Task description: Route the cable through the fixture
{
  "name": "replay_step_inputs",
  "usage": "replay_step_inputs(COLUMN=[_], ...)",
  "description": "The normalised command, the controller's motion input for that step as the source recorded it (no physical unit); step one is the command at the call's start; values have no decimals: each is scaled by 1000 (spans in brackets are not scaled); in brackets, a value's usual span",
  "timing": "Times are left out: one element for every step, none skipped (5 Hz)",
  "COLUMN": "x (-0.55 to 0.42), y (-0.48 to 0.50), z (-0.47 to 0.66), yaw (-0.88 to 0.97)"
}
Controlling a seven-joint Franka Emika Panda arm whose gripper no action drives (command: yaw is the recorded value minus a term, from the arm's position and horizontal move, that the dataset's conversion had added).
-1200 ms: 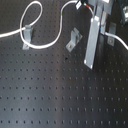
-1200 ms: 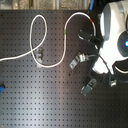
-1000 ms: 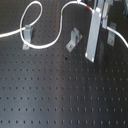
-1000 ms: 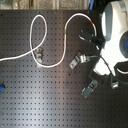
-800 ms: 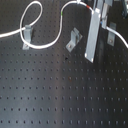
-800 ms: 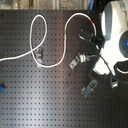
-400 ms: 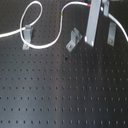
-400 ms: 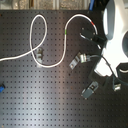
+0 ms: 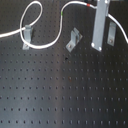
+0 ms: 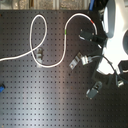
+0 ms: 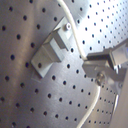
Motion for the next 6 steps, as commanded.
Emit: replay_step_inputs(x=[-3, -9, 2, -4, 8, 0], y=[-16, -30, 0, -26, 4, 0], z=[253, 212, 124, 467, 521, 0], yaw=[-46, -234, 0, -217, -223, -6])
